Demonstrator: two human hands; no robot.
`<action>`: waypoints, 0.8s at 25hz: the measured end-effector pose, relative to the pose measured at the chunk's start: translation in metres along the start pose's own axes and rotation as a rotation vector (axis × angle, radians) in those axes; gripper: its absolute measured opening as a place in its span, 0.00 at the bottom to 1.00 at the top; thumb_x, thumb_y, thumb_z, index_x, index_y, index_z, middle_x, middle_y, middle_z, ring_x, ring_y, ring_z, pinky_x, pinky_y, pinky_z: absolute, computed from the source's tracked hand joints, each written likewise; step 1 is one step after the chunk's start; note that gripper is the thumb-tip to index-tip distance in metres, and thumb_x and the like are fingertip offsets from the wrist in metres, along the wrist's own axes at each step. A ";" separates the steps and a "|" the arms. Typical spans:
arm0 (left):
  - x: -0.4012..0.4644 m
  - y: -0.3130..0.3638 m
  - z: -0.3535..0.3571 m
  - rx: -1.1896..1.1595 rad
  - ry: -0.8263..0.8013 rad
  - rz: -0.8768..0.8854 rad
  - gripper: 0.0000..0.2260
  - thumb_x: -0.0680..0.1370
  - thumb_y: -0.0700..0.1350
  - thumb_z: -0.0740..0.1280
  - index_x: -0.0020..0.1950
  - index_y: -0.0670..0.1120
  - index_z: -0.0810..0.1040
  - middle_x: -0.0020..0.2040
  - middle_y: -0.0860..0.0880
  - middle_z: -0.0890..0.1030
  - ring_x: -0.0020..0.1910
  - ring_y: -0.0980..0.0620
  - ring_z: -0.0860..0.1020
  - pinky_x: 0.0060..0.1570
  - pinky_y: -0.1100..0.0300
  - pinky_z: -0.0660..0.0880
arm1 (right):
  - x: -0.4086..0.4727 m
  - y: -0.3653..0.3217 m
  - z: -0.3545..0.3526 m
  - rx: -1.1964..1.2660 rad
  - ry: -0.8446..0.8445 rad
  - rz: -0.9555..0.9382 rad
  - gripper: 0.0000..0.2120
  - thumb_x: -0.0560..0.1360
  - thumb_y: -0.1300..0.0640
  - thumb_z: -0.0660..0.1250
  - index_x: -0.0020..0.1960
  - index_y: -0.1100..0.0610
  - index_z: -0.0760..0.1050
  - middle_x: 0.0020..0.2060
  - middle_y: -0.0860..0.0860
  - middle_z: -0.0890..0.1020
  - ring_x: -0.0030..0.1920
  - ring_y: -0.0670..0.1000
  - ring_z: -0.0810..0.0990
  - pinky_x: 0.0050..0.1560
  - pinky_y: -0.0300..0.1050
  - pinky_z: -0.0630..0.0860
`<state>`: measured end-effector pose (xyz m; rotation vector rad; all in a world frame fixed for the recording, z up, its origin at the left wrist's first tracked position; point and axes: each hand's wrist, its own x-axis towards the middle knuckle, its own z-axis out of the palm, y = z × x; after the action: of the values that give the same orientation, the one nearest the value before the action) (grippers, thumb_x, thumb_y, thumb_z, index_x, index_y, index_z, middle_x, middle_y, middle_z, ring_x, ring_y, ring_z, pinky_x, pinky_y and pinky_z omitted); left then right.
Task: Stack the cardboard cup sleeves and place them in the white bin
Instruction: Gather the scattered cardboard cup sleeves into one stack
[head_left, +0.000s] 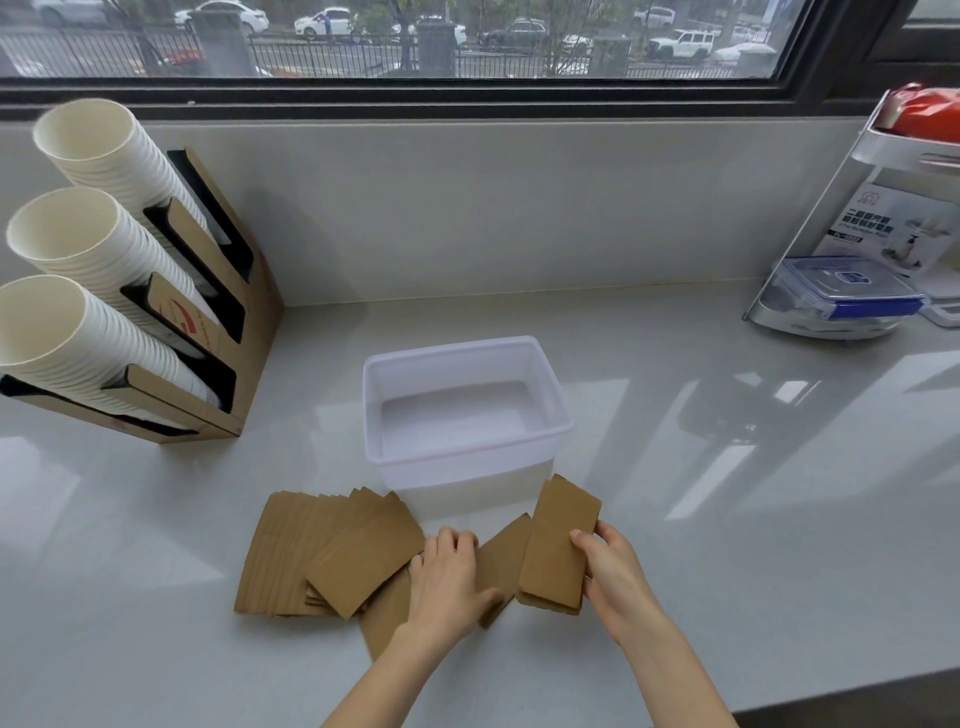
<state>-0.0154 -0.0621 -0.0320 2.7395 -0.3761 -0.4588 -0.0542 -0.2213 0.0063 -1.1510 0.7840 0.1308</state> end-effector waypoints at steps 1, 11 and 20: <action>0.000 0.000 0.001 -0.013 0.002 -0.010 0.23 0.71 0.55 0.66 0.61 0.46 0.66 0.61 0.48 0.70 0.61 0.48 0.66 0.60 0.56 0.65 | 0.000 0.001 0.001 0.001 -0.001 0.003 0.18 0.79 0.64 0.56 0.68 0.62 0.65 0.56 0.57 0.77 0.47 0.51 0.78 0.50 0.48 0.74; -0.001 -0.009 -0.013 -0.610 -0.003 -0.160 0.07 0.74 0.41 0.64 0.39 0.48 0.68 0.39 0.51 0.73 0.36 0.56 0.71 0.37 0.64 0.69 | -0.003 0.004 0.009 -0.011 -0.022 0.007 0.17 0.79 0.64 0.55 0.67 0.61 0.65 0.55 0.57 0.77 0.48 0.52 0.78 0.53 0.51 0.74; -0.007 -0.008 -0.029 -1.093 -0.099 -0.225 0.07 0.76 0.38 0.63 0.52 0.47 0.73 0.44 0.49 0.78 0.43 0.53 0.76 0.39 0.64 0.72 | -0.004 0.008 0.022 -0.069 -0.045 -0.003 0.16 0.78 0.64 0.56 0.66 0.62 0.66 0.55 0.58 0.77 0.51 0.55 0.77 0.53 0.51 0.74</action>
<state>-0.0097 -0.0440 -0.0071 1.6921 0.1532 -0.6172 -0.0496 -0.1979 0.0066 -1.2099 0.7427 0.1819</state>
